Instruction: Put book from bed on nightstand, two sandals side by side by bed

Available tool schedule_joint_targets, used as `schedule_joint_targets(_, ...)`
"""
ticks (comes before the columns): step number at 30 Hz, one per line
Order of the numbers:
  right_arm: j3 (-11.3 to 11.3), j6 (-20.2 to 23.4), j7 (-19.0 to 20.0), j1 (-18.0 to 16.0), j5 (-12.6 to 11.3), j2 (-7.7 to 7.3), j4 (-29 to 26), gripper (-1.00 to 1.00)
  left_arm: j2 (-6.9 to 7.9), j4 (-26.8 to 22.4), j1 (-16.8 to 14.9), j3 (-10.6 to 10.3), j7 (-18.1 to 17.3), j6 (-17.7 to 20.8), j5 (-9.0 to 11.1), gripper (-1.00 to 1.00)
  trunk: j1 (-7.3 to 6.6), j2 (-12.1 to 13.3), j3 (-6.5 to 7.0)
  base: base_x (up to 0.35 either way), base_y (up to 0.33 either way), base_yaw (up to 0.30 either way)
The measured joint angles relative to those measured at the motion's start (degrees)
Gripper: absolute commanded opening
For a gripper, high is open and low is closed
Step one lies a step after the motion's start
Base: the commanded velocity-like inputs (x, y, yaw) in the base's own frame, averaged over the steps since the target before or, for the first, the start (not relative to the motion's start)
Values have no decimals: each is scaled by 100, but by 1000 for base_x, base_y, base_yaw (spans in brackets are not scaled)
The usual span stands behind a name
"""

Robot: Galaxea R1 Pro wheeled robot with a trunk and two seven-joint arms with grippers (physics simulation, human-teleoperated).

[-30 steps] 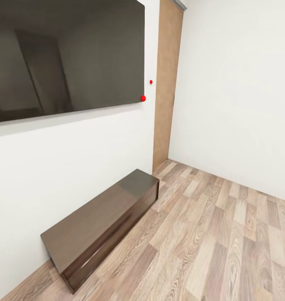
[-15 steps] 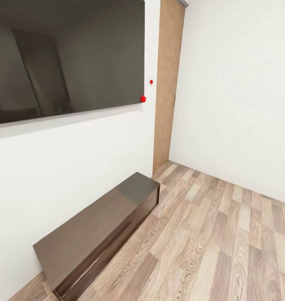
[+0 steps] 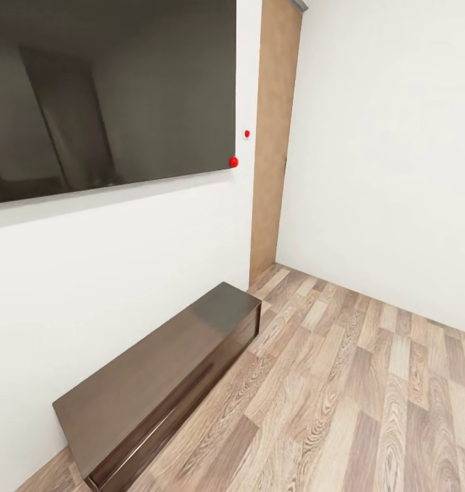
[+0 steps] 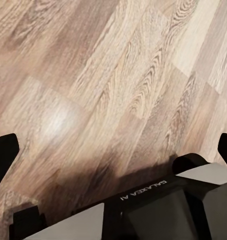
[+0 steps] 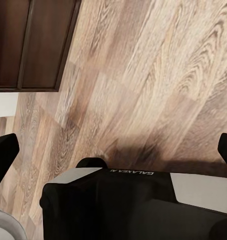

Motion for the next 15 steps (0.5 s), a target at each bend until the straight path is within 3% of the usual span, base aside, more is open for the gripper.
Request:
schedule_joint_targets(6,0,0,0,1,-1,0,0,100,-31,14,0,-7,243,-8,0,100,-2,0,0,60,0,0)
schedule_joint_targets(15,0,0,0,0,0,0,0,100,-125,-16,0,-8,291,5,11,100,-3,-1,0,297,0,0)
